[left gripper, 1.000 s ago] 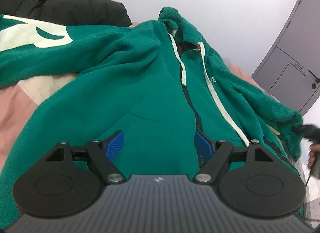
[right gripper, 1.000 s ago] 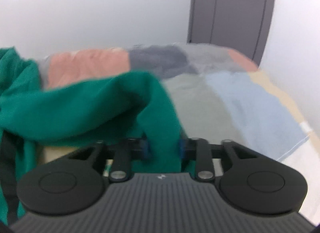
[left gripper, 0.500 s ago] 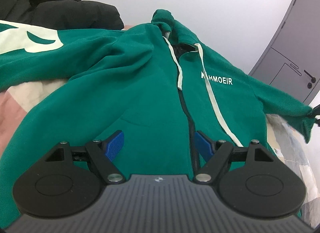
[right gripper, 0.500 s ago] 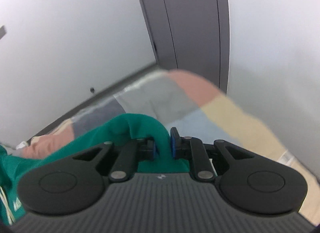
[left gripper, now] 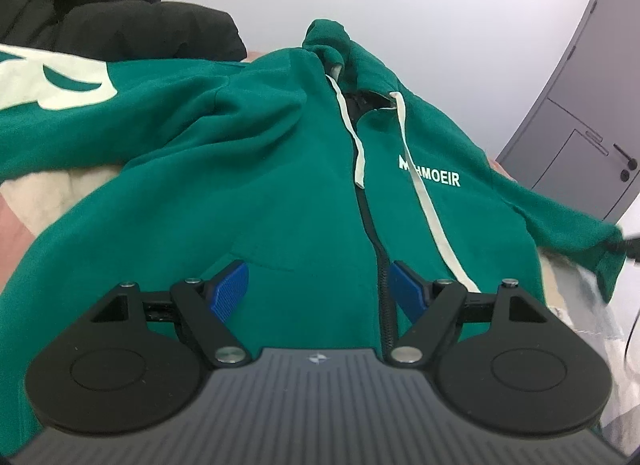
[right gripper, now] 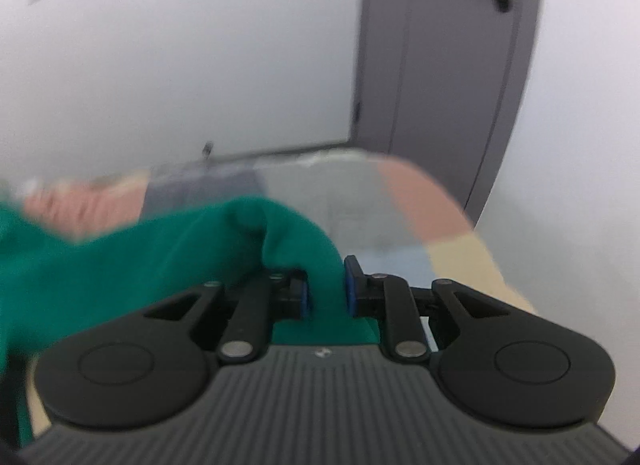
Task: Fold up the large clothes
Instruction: 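Grasp the sleeve cuff with the right tool and lift it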
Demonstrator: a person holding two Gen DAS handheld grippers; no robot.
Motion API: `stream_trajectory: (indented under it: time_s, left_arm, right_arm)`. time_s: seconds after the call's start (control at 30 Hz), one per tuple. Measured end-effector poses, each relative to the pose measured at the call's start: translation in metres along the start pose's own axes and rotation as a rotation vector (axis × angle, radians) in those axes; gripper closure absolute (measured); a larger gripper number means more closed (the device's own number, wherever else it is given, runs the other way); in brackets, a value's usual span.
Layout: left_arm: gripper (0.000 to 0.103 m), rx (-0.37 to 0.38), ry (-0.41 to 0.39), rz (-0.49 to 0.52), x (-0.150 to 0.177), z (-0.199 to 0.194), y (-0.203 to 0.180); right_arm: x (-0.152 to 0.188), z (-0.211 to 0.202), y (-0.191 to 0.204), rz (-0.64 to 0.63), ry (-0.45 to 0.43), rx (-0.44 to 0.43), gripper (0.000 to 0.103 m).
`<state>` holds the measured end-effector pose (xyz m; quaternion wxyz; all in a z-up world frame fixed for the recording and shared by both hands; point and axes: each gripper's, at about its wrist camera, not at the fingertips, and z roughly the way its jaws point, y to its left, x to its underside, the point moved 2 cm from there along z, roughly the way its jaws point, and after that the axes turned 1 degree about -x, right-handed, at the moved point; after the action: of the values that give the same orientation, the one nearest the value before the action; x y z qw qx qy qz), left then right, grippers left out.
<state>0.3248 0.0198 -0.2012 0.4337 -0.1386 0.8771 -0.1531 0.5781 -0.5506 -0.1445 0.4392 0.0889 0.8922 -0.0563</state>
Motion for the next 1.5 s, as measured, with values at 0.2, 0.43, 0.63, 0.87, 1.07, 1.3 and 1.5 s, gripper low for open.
stream_trajectory:
  time_s: [0.2,0.43,0.63,0.87,1.07,1.3,1.5]
  left_arm:
    - [0.022,0.008,0.008,0.018,0.009,-0.016,-0.003]
    - [0.022,0.020,-0.005,0.012,0.013,-0.031,-0.004]
    - [0.022,0.016,-0.001,0.015,0.015,-0.030,-0.002]
    - [0.022,0.001,0.006,0.006,0.013,-0.017,-0.002]
    - [0.022,-0.015,0.033,-0.056,0.009,0.006,0.008]
    - [0.022,0.000,0.022,-0.077,0.006,0.014,0.016]
    - [0.022,0.019,0.020,-0.066,0.006,0.013,0.015]
  right_arm:
    - [0.075,-0.041,0.004,-0.013,0.040,-0.049,0.058]
    - [0.091,-0.086,0.006,0.508,0.006,-0.310,0.017]
    - [0.099,-0.036,0.018,0.985,-0.008,-0.427,0.015]
    - [0.094,0.039,-0.003,1.324,-0.072,-0.303,0.014]
    - [0.077,0.073,-0.015,1.418,-0.113,-0.187,0.014]
    - [0.030,0.076,-0.013,1.235,-0.223,-0.193,0.018]
    - [-0.025,0.026,-0.027,0.962,-0.485,-0.425,0.019]
